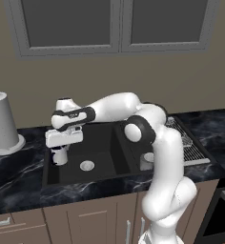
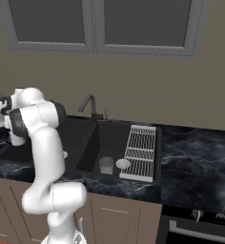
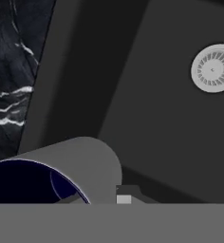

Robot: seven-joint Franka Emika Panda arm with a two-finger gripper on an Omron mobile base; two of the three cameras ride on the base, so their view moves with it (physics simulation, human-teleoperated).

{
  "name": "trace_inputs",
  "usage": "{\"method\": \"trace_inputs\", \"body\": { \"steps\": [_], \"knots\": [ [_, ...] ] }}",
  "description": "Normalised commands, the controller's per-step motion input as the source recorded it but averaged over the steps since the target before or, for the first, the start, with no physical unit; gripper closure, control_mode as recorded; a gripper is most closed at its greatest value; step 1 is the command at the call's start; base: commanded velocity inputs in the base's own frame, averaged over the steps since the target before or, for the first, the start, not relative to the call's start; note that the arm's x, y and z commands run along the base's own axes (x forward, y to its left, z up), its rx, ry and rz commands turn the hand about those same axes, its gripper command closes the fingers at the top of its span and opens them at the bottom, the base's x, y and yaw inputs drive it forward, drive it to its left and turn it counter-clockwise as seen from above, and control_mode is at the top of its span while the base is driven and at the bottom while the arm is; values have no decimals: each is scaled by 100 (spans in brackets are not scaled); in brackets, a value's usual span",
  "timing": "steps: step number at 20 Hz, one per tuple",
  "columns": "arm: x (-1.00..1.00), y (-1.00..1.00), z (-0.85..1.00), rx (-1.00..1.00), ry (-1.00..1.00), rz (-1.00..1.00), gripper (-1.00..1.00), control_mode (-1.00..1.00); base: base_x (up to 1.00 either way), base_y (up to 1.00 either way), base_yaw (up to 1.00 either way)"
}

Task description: Move any existing items from the left basin to the right basin for drying. Then move the mug from the counter to the left basin of the sink for washing.

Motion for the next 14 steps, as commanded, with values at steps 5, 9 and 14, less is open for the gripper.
{"method": "trace_inputs", "body": {
  "steps": [5,9,14],
  "knots": [
    [13,-49,-11,-1,-1,0,100,-100,0,0,0],
    [48,-5,-26,-3,0,0,100,-100,0,0,0],
    [55,0,-37,-4,0,0,100,-100,0,0,0]
  ]
}}
